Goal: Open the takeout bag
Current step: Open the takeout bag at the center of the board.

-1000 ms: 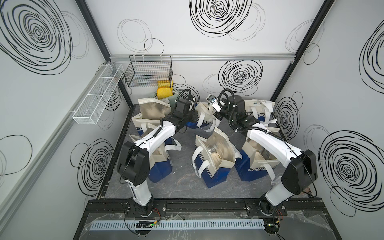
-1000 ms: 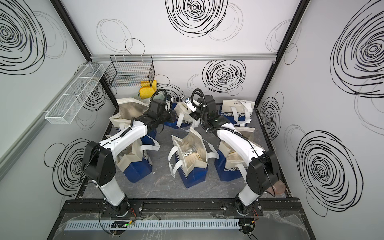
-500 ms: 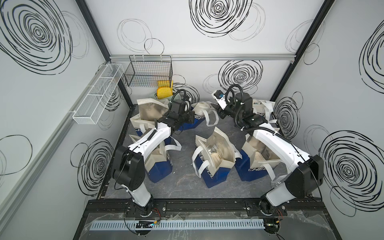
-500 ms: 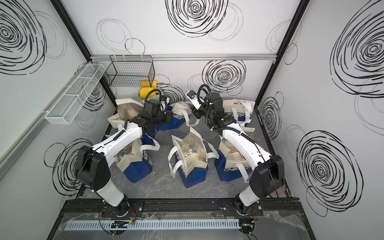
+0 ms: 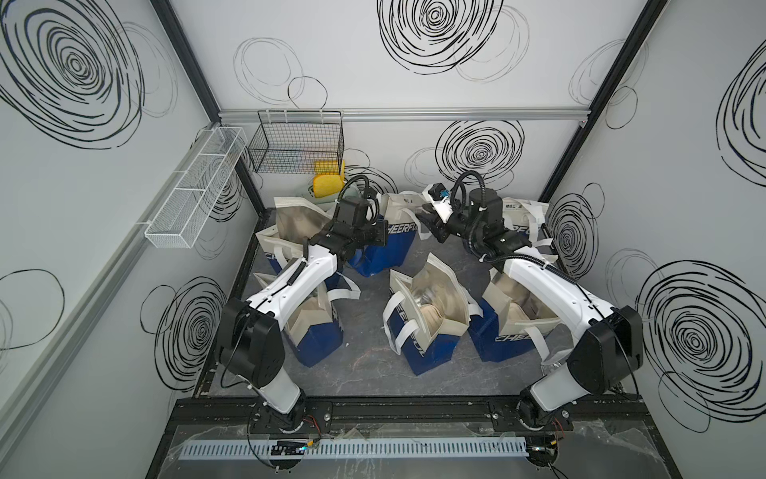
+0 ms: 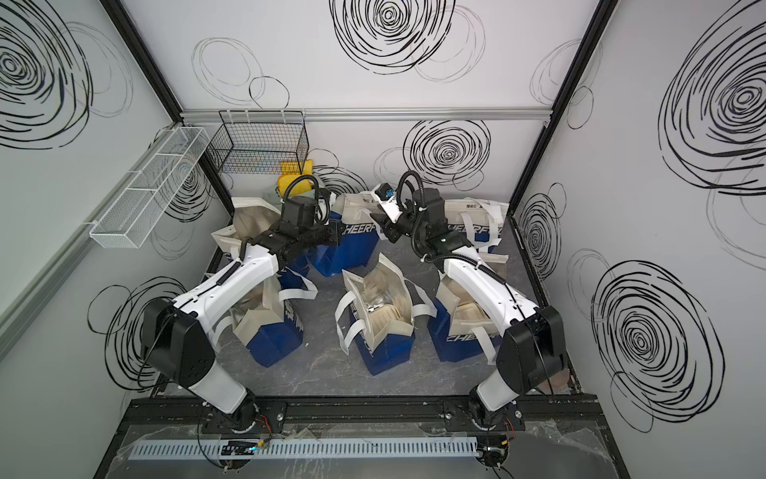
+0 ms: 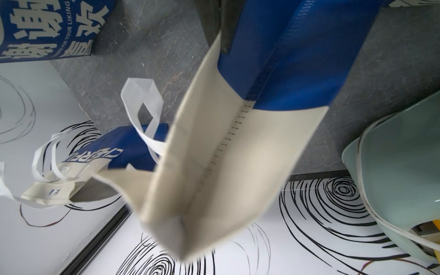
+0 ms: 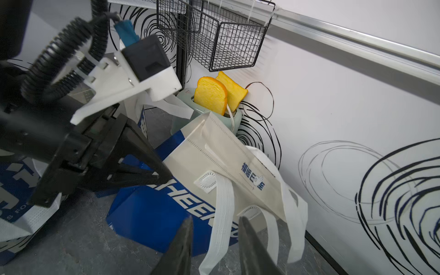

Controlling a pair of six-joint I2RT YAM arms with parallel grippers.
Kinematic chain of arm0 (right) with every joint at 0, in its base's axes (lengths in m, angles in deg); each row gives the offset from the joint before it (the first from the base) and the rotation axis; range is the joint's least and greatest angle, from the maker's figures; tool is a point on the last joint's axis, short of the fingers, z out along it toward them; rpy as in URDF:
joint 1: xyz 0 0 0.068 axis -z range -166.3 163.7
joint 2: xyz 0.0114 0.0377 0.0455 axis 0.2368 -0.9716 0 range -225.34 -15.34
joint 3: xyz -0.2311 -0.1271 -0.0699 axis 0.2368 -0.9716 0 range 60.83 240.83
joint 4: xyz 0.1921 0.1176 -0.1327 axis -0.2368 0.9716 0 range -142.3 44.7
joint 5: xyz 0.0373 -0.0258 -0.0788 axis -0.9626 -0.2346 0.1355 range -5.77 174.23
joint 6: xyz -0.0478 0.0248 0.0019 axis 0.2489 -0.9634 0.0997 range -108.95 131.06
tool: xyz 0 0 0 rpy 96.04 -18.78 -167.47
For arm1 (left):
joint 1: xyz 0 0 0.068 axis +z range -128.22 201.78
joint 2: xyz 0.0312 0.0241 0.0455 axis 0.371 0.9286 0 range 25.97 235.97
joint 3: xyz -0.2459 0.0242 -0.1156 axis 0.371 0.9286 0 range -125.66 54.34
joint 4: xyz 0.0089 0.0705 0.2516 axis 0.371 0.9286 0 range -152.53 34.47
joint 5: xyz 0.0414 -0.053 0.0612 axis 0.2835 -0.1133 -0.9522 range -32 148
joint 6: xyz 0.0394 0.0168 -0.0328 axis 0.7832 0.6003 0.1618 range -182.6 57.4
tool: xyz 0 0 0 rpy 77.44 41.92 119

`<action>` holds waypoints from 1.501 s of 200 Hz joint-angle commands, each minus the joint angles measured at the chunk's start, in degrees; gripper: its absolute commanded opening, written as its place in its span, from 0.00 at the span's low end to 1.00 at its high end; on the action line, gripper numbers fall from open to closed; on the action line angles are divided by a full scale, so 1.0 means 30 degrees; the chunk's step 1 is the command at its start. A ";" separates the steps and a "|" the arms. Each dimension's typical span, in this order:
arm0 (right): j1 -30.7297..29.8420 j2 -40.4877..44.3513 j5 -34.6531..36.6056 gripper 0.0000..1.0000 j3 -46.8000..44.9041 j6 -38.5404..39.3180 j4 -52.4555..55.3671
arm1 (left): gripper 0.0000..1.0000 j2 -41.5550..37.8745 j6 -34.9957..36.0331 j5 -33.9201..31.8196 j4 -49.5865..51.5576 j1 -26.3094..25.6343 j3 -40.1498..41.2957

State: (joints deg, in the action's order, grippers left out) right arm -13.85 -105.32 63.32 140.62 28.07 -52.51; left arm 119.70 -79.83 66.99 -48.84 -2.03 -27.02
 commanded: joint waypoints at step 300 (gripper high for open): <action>-0.0745 -0.3488 0.1855 0.35 0.2705 0.0228 -0.2937 | 0.00 -0.1186 0.3019 -0.0750 0.0852 -0.1789 -0.1581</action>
State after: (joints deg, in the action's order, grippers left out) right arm -16.21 -115.94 68.33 147.64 28.55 -58.89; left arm 118.26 -72.75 65.49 -45.49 -6.78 -30.02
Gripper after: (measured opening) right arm 0.352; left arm 0.049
